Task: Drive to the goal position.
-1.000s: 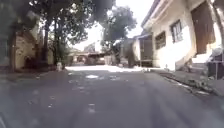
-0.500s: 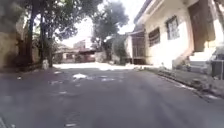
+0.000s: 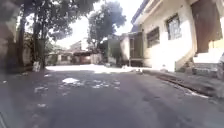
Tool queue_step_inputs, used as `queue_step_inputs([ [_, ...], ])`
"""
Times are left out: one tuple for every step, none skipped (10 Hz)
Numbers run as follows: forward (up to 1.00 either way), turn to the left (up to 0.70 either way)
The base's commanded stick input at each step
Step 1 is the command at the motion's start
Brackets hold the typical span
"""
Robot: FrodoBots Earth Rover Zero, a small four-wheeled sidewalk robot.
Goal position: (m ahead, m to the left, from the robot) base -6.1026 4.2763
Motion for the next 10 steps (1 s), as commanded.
queue_step_inputs([
  [1.0, 0.1],
  [1.0, 0.1],
  [1.0, 0.1],
  [1.0, 0.1],
  [1.0, 0.1],
  [1.0, 0.1],
  [1.0, 0.04],
  [1.0, -0.3],
  [1.0, -0.3],
  [1.0, -0.3],
])
